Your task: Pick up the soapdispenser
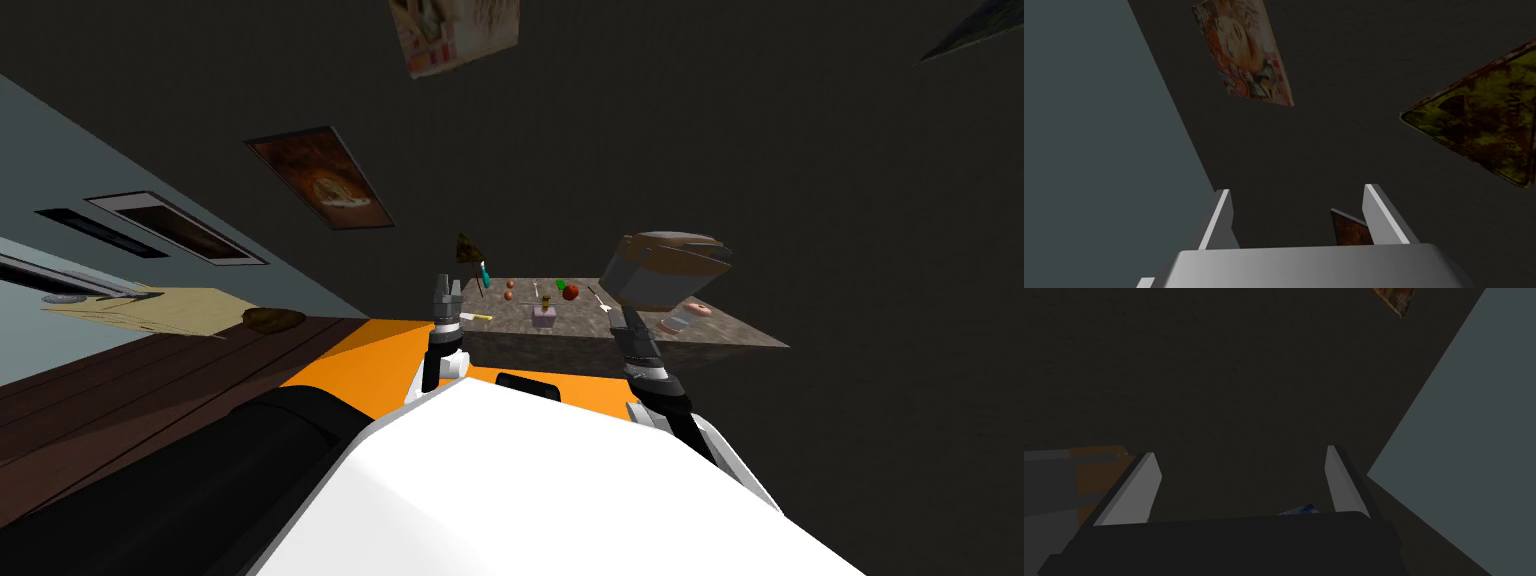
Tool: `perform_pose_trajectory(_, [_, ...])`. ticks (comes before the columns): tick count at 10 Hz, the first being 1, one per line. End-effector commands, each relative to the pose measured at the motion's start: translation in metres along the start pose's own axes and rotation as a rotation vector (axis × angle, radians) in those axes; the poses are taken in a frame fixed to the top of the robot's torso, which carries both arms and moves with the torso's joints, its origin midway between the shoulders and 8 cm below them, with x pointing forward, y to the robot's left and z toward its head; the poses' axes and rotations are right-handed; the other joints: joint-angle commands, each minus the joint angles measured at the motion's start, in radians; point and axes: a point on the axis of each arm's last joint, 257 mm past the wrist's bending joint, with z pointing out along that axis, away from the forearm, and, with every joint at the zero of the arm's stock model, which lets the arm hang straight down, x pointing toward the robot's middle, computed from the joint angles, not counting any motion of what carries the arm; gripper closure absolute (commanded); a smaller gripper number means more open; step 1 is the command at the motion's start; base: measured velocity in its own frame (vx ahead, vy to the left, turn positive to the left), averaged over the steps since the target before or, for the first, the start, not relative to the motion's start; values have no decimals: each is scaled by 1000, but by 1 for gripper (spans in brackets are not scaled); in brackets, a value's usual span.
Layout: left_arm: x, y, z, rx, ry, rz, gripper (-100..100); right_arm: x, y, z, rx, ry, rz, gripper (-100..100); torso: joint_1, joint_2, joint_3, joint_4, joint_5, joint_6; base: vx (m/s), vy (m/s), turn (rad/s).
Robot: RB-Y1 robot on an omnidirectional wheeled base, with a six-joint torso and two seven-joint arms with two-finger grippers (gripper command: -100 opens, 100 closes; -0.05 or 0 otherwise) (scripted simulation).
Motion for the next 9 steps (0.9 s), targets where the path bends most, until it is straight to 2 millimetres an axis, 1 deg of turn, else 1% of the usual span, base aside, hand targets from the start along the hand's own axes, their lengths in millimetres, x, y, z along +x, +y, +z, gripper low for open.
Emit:
perform_pose_trajectory(1, [0, 0, 0, 0, 0, 0, 0, 11, -12, -7, 18, 69, -48, -100, 0, 0, 0, 0, 0, 0, -11, -38, 137])
perform_pose_trajectory(2, [0, 0, 0, 0, 0, 0, 0, 12, -12, -8, 18, 88, -56, -100, 0, 0, 0, 0, 0, 0, -8, -35, 87])
perform_pose_trajectory(3, [0, 0, 0, 0, 0, 0, 0, 22, -23, -15, 35, 143, -96, -100, 0, 0, 0, 0, 0, 0, -11, -36, 166])
perform_pose_trajectory(4, [0, 0, 0, 0, 0, 0, 0, 23, -23, -16, 34, 164, -107, -100, 0, 0, 0, 0, 0, 0, -9, -36, 94])
perform_pose_trajectory(5, [0, 0, 0, 0, 0, 0, 0, 32, -34, -24, 50, 220, -146, -100, 0, 0, 0, 0, 0, 0, -8, -43, 181])
perform_pose_trajectory(6, [0, 0, 0, 0, 0, 0, 0, 33, -35, -26, 49, 245, -158, -100, 0, -1, 0, 0, 0, 0, -14, -37, 98])
perform_pose_trajectory(7, [0, 0, 0, 0, 0, 0, 0, 41, -46, -36, 64, 302, -198, -100, 0, 0, 0, 0, 0, 0, -20, -32, 210])
perform_pose_trajectory(8, [0, 0, 0, 0, 0, 0, 0, 41, -47, -37, 63, 328, -211, -100, 0, 0, 0, 0, 0, 0, -18, -32, 90])
perform_pose_trajectory(9, [0, 0, 0, 0, 0, 0, 0, 49, -58, -48, 77, 388, -251, -100, 0, 0, 0, 0, 0, 0, -17, -32, 114])
